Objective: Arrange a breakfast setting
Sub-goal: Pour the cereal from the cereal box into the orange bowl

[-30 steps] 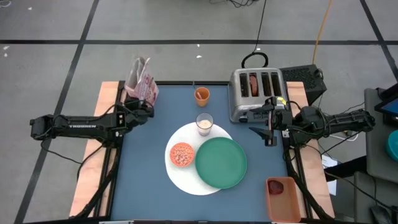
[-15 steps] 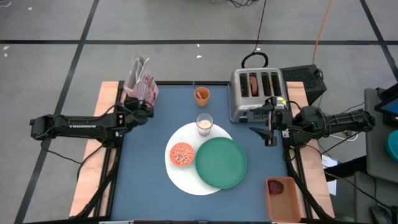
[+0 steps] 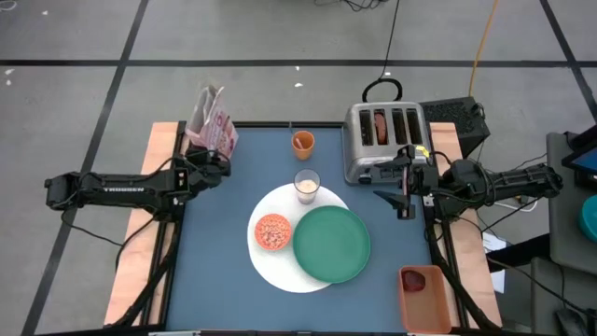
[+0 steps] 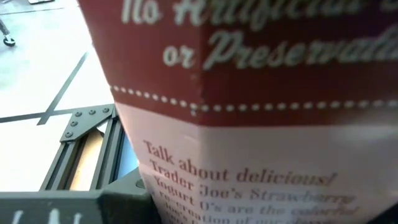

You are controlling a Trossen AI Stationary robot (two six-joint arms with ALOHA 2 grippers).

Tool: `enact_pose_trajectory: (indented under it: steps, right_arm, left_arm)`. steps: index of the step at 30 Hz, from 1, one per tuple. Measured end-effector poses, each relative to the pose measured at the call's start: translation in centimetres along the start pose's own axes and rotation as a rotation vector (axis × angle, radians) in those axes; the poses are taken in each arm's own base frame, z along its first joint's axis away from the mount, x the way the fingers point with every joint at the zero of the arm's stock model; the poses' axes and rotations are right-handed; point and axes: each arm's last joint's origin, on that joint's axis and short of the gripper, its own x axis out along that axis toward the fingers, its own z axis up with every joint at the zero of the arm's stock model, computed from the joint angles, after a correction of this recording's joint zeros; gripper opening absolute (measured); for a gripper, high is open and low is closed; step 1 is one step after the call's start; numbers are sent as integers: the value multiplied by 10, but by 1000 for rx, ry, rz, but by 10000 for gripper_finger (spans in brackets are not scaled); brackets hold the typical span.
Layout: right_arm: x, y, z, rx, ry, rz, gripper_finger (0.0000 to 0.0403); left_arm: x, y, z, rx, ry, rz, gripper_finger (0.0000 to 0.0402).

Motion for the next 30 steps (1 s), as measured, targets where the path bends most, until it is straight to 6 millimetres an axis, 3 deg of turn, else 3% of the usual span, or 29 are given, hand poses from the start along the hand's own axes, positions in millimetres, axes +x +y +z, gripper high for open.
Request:
enact_pose_trajectory:
  steps: [26, 30]
  right_arm:
    - [0, 0, 0, 0, 1, 0, 307]
    - [0, 0, 0, 0, 3, 1, 307]
  left_arm:
    - [0, 5, -5, -18, 26, 34, 203]
    - [-1, 7, -9, -21, 74, 25, 223]
